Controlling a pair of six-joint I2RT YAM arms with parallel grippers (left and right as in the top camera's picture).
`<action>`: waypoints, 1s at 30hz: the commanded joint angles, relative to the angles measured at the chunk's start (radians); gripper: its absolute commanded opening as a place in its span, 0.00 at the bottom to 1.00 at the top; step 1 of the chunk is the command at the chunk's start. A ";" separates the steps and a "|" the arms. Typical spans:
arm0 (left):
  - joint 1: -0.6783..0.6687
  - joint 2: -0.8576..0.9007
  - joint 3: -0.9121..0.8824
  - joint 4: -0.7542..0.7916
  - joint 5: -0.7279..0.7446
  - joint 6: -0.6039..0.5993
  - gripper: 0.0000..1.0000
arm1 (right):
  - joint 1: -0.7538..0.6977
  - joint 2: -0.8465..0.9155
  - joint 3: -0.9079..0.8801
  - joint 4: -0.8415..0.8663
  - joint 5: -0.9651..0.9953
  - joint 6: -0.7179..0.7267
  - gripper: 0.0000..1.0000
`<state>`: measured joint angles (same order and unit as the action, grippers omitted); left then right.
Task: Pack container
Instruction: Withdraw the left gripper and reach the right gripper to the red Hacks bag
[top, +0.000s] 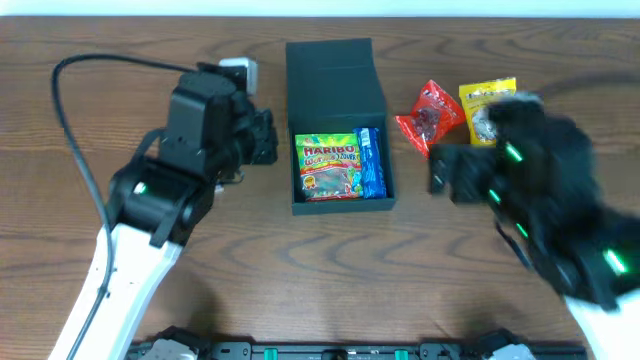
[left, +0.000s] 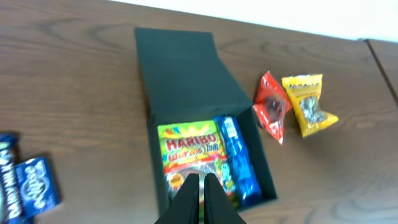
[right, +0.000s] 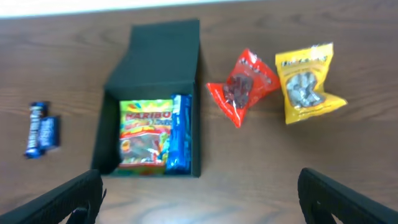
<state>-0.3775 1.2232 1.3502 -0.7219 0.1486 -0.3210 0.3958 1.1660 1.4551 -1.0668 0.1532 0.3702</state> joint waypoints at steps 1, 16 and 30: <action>0.004 -0.030 0.006 -0.051 -0.029 0.038 0.06 | -0.033 0.130 0.003 0.056 0.038 0.098 0.96; 0.004 -0.037 0.006 -0.235 -0.029 0.037 0.06 | -0.227 0.672 0.003 0.325 -0.117 0.265 0.93; 0.004 -0.037 0.006 -0.303 -0.029 0.037 0.06 | -0.254 0.933 0.003 0.499 -0.160 0.404 0.64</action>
<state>-0.3767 1.1892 1.3502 -1.0180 0.1299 -0.3054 0.1478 2.0697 1.4548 -0.5659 0.0063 0.7464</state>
